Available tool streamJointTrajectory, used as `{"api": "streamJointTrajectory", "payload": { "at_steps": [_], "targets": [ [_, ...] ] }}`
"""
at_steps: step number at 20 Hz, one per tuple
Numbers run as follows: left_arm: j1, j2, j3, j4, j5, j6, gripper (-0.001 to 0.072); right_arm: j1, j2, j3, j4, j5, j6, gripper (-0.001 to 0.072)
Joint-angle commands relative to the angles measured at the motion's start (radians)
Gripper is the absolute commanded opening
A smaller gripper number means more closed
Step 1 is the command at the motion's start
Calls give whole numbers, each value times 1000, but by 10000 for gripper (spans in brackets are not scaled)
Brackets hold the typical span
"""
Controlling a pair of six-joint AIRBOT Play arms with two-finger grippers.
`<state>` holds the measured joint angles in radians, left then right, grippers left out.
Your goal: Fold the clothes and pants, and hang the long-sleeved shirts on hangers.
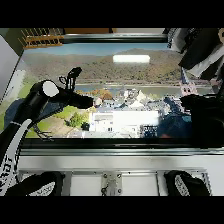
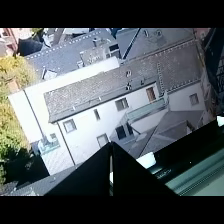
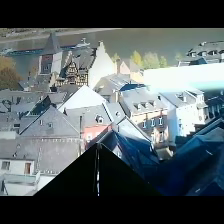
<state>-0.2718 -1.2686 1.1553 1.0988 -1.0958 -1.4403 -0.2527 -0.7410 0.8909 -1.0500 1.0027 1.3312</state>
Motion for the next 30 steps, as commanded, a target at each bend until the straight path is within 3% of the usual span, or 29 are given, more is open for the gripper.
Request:
{"api": "streamJointTrajectory", "payload": {
  "at_steps": [1,11,12,13,14,17,19,23,28,29,30],
  "targets": [
    [-1,1,0,0,0,0,15,1,1,0,0,0,0,34],
    [-1,1,0,-24,18,-13,16,1,1,0,0,0,0,34],
    [-1,1,1,6,35,13,141,1,1,0,0,0,0,34],
    [8,0,17,87,34,39,639,1,1,0,0,0,0,34],
    [22,0,35,197,37,19,679,1,1,0,0,0,0,34],
    [99,-3,45,575,69,-139,678,1,1,0,0,0,0,34],
    [158,-24,-3,690,106,-182,678,1,1,0,0,0,0,34],
    [248,-151,-77,719,184,-182,678,1,1,0,0,0,0,34],
    [279,-304,-39,724,164,-184,678,1,0,0,0,0,0,34],
    [272,-317,-31,723,154,-185,653,1,0,0,0,0,0,34],
    [262,-322,-20,723,141,-184,362,1,0,0,0,0,0,34]
  ]
}}
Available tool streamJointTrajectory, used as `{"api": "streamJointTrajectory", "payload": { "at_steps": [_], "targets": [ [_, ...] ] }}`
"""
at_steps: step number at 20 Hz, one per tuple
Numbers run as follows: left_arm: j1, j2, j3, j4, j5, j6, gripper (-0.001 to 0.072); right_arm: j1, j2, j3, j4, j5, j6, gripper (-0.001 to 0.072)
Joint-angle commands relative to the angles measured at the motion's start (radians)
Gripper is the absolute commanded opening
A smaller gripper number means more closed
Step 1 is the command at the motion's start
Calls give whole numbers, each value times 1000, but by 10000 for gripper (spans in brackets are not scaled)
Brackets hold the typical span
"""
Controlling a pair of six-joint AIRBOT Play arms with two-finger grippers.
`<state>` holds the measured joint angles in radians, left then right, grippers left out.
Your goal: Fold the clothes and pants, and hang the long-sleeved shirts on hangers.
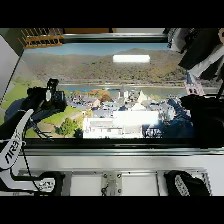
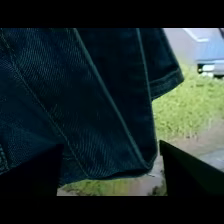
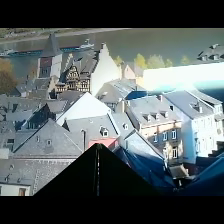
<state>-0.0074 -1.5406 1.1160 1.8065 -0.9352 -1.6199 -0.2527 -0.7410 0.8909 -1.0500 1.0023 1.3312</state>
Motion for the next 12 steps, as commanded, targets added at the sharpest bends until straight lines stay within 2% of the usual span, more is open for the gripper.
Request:
{"api": "streamJointTrajectory", "payload": {
  "at_steps": [1,2,6,9,12],
  "targets": [
    [-11,-46,31,16,-31,-3,92,1,0,0,0,0,0,34],
    [-23,-35,50,14,-35,-2,15,1,0,0,0,0,0,34],
    [-176,105,228,-80,-58,11,15,1,0,0,0,0,0,34],
    [-382,192,370,-165,-50,11,15,1,0,0,0,0,0,34],
    [-602,200,464,-185,-43,11,15,1,0,0,0,0,0,34]
  ]
}}
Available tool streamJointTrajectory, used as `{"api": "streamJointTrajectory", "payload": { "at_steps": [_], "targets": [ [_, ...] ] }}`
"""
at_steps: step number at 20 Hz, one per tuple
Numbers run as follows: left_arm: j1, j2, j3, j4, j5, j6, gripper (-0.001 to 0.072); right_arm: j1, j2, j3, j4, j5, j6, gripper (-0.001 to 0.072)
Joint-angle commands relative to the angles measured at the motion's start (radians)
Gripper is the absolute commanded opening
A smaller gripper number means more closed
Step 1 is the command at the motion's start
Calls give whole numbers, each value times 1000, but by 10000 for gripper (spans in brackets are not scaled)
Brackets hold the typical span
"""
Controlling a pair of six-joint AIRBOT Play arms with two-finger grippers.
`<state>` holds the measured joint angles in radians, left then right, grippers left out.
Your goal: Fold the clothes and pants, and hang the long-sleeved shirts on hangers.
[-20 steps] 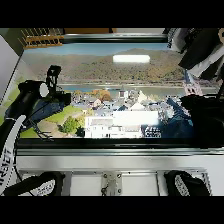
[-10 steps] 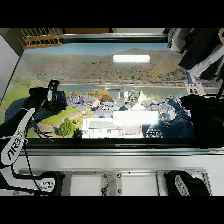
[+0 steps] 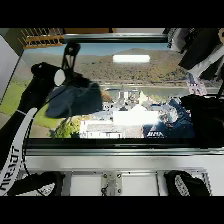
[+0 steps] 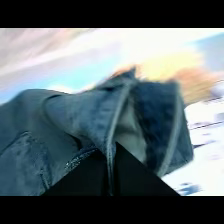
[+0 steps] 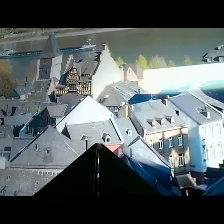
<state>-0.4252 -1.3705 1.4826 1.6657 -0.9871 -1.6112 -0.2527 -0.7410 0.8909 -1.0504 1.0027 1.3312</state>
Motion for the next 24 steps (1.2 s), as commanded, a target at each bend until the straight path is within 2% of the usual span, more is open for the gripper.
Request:
{"api": "streamJointTrajectory", "payload": {
  "at_steps": [1,3,4,5,6,9,12,18,19,24],
  "targets": [
    [-251,21,112,-44,25,2,15,1,0,0,0,0,0,34],
    [-348,-13,121,-44,74,-2,15,1,0,0,0,0,0,34],
    [-384,-39,121,-45,102,-9,93,1,0,0,0,0,0,34],
    [-407,-65,121,-44,128,-22,436,1,0,0,0,0,0,34],
    [-418,-89,121,-44,148,-41,660,1,0,0,1,0,1,34],
    [-368,-124,121,-44,141,-109,659,1,0,0,1,0,0,34],
    [-237,-153,120,-56,104,-156,659,1,0,0,1,0,1,34],
    [60,-358,120,-470,92,-153,659,1,0,0,87,1,3,34],
    [98,-401,120,-553,93,-130,658,2,0,0,87,1,3,34],
    [193,-556,120,-972,66,97,658,2,0,0,87,1,4,34]
  ]
}}
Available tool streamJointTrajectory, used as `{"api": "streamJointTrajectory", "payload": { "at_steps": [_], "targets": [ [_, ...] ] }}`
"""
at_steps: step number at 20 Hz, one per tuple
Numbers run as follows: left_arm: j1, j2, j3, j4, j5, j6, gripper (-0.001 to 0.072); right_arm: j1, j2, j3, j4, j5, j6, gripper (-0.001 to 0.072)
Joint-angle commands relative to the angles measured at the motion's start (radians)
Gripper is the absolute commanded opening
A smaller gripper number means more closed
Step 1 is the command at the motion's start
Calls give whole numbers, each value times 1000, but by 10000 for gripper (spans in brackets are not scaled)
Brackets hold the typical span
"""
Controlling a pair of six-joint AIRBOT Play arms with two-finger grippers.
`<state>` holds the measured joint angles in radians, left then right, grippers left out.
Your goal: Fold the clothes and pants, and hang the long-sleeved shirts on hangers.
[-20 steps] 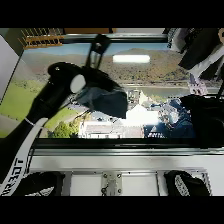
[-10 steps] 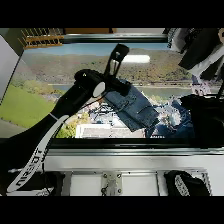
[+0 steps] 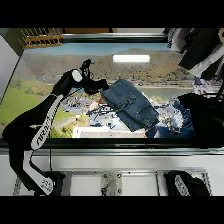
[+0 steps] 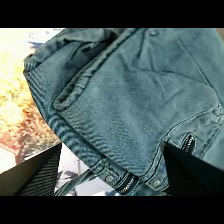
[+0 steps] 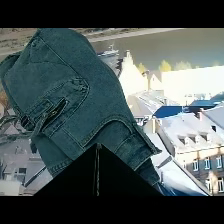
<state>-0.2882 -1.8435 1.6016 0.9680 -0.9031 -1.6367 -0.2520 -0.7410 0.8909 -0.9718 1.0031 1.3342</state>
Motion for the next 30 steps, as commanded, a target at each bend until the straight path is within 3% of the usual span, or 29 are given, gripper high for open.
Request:
{"api": "streamJointTrajectory", "payload": {
  "at_steps": [1,8,16,17,18,19,22,26,27,28,29,30],
  "targets": [
    [55,-97,1,-309,-16,142,658,1,0,0,8,1,1,34],
    [33,-149,2,-317,-9,148,658,1,0,0,8,1,1,33],
    [-13,-149,4,-314,91,148,657,2,0,-1,8,1,1,34],
    [-13,-149,9,-315,101,140,594,2,0,-1,8,1,0,34],
    [-4,-149,23,-314,101,137,251,2,0,-1,8,0,0,33],
    [7,-149,45,-314,91,138,17,2,0,-1,8,0,0,34],
    [43,-133,130,-296,8,142,15,2,0,-5,-5,32,17,27],
    [56,-8,102,-86,-58,145,15,19,2,-143,-192,116,368,43],
    [48,35,57,-48,-53,145,15,27,-2,-205,-161,104,380,264],
    [42,69,14,-31,-42,145,15,41,-13,-262,-102,83,378,628],
    [40,100,-26,-19,-25,145,15,66,-32,-316,-37,43,360,707],
    [39,127,-69,-19,0,145,15,104,-58,-363,16,-11,361,707]
  ]
}}
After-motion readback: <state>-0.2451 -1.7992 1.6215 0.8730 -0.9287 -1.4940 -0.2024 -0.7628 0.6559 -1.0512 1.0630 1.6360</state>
